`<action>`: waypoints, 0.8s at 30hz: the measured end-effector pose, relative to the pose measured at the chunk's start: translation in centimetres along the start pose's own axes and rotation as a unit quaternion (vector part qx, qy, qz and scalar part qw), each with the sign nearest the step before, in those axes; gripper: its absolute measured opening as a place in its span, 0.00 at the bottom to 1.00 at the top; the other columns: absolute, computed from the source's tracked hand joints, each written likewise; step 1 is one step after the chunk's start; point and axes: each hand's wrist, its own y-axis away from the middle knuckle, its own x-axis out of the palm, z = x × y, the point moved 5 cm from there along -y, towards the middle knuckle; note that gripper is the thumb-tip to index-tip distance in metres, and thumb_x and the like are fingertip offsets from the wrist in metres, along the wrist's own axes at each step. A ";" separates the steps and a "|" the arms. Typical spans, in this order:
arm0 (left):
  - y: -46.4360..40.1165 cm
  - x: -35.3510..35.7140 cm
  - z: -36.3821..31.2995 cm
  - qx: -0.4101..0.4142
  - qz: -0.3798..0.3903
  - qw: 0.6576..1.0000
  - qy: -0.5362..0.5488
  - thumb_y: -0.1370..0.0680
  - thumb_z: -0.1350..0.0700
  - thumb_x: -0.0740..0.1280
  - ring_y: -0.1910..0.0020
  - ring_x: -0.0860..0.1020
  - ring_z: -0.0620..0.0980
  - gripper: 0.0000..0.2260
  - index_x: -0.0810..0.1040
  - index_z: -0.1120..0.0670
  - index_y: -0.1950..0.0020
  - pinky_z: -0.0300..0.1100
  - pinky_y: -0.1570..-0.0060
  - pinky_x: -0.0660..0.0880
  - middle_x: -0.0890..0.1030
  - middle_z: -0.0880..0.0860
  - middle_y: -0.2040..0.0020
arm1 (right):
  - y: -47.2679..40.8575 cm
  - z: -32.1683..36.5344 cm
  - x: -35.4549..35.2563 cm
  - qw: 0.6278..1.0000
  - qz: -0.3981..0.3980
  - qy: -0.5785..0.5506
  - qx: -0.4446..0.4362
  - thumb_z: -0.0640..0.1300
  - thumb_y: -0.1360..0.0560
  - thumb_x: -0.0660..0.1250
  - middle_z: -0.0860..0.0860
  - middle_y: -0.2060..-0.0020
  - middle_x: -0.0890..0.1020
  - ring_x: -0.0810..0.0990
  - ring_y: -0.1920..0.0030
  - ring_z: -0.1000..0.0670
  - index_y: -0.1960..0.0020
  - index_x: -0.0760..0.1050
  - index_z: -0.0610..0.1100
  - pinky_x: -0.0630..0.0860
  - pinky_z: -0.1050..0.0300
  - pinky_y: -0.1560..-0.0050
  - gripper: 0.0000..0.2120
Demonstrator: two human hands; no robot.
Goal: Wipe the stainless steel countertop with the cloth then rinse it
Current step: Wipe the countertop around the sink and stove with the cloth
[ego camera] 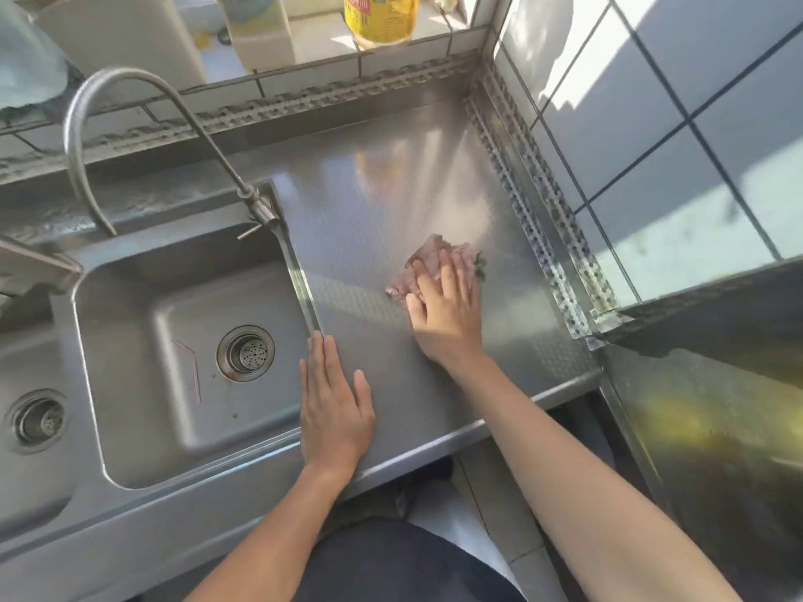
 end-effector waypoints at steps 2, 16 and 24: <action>0.1 0.1 0.0 0.005 0.001 1.000 0.003 0.15 0.49 0.53 0.15 0.51 0.51 0.29 0.52 0.60 0.16 0.52 0.17 0.51 0.54 0.58 0.15 | 3.3 2.5 1.4 0.996 0.026 -0.011 -0.081 0.55 0.19 0.61 0.42 0.18 0.59 0.51 0.16 0.41 0.20 0.64 0.52 0.50 0.37 0.19 0.28; 1.3 -2.5 -1.1 0.024 0.061 0.997 0.051 0.16 0.52 0.60 0.17 0.56 0.55 0.24 0.64 0.60 0.21 0.52 0.17 0.48 0.62 0.58 0.18 | 19.0 -6.2 -5.1 0.983 0.105 -0.114 -0.095 0.30 0.28 0.59 0.52 0.48 0.82 0.78 0.43 0.45 0.43 0.77 0.53 0.79 0.45 0.47 0.23; 14.8 -5.6 -3.5 0.189 0.188 0.953 0.143 0.18 0.58 0.68 0.44 0.84 0.41 0.10 0.83 0.44 0.43 0.45 0.41 0.79 0.85 0.37 0.46 | 33.4 -14.0 -8.9 0.965 0.035 -0.260 0.023 0.30 0.31 0.56 0.57 0.52 0.83 0.80 0.46 0.45 0.52 0.73 0.56 0.79 0.44 0.44 0.22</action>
